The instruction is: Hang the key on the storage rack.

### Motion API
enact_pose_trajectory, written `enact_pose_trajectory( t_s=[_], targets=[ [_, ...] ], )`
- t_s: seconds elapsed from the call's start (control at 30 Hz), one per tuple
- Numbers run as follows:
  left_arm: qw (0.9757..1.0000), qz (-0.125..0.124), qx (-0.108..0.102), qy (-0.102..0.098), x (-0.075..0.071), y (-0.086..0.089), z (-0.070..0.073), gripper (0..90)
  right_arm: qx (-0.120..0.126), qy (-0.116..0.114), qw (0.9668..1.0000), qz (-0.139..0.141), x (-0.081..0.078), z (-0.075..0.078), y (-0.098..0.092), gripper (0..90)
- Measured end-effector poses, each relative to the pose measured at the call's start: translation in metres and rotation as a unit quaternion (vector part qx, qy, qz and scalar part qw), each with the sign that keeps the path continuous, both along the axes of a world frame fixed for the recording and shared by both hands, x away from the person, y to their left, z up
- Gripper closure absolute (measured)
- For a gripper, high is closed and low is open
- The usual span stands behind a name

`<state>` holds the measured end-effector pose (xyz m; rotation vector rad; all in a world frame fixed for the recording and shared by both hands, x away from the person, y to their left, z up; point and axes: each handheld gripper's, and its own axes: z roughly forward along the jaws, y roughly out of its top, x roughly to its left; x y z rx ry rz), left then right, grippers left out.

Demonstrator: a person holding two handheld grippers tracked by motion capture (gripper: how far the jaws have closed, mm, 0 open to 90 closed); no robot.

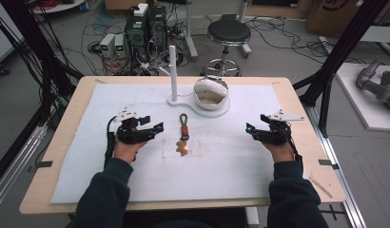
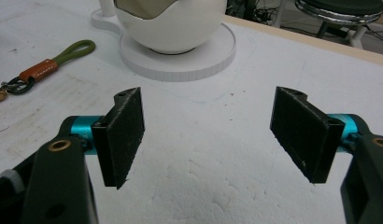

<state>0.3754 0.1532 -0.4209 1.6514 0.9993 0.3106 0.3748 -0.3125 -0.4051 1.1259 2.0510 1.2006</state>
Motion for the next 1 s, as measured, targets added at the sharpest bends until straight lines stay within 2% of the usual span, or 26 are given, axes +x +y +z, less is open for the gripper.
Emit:
enact_pose_trajectory(
  t_s=[0.1, 0.2, 0.3, 0.4, 0.53, 0.6, 0.7, 0.73, 0.77, 0.8, 0.87, 0.9, 0.97, 1.0],
  targets=[
    [0.9997, -0.014, -0.008, 0.017, 0.008, -0.023, -0.007, 36.7, 0.002, -0.001, 1.0, 0.001, 0.0, 0.0, 0.0, 26.8],
    [0.9993, -0.017, 0.008, 0.031, 0.016, -0.042, -0.011, 39.1, 0.002, -0.001, 1.0, 0.004, 0.0, 0.0, 0.001, 26.9],
    [0.9984, -0.005, 0.033, 0.046, 0.024, -0.057, -0.013, 40.8, 0.001, -0.002, 1.0, 0.006, 0.001, 0.0, 0.001, 26.9],
    [0.9957, 0.005, 0.065, 0.067, 0.032, -0.071, -0.018, 41.1, 0.002, -0.001, 1.0, 0.008, 0.001, -0.001, 0.002, 26.9],
    [0.9887, 0.028, 0.119, 0.087, 0.04, -0.087, -0.025, 40.6, 0.001, 0.001, 1.0, 0.009, 0.001, -0.001, 0.003, 26.9],
    [0.9847, 0.03, 0.143, 0.096, 0.043, -0.093, -0.029, 40.7, 0.001, 0.003, 1.0, 0.009, 0.001, -0.001, 0.003, 26.9],
    [0.9793, 0.027, 0.184, 0.079, 0.04, -0.1, -0.028, 41.8, -0.001, 0.003, 1.0, 0.009, 0.001, -0.001, 0.003, 27.0],
    [0.9764, 0.026, 0.203, 0.069, 0.039, -0.101, -0.027, 44.4, -0.001, 0.004, 0.9999, 0.01, 0.001, -0.001, 0.003, 28.4],
    [0.9732, 0.02, 0.221, 0.061, 0.038, -0.101, -0.026, 51.7, -0.001, 0.006, 0.9999, 0.011, 0.001, -0.001, 0.003, 30.1],
    [0.9738, 0.018, 0.217, 0.064, 0.038, -0.101, -0.026, 58.4, -0.001, 0.002, 0.9999, 0.013, 0.001, -0.001, 0.003, 30.3],
    [0.9736, 0.015, 0.219, 0.062, 0.038, -0.101, -0.025, 63.1, 0.0, -0.005, 0.9999, 0.016, 0.0, 0.0, 0.004, 30.4],
    [0.9744, 0.011, 0.216, 0.063, 0.038, -0.1, -0.025, 65.7, 0.0, -0.007, 0.9998, 0.017, -0.001, 0.0, 0.004, 30.4],
    [0.9783, 0.001, 0.194, 0.073, 0.039, -0.097, -0.024, 71.5, 0.002, -0.009, 0.9998, 0.019, -0.001, 0.001, 0.004, 30.4],
    [0.9792, -0.003, 0.187, 0.078, 0.039, -0.095, -0.023, 73.9, 0.0, -0.01, 0.9998, 0.018, -0.002, 0.001, 0.004, 30.3]
  ],
)
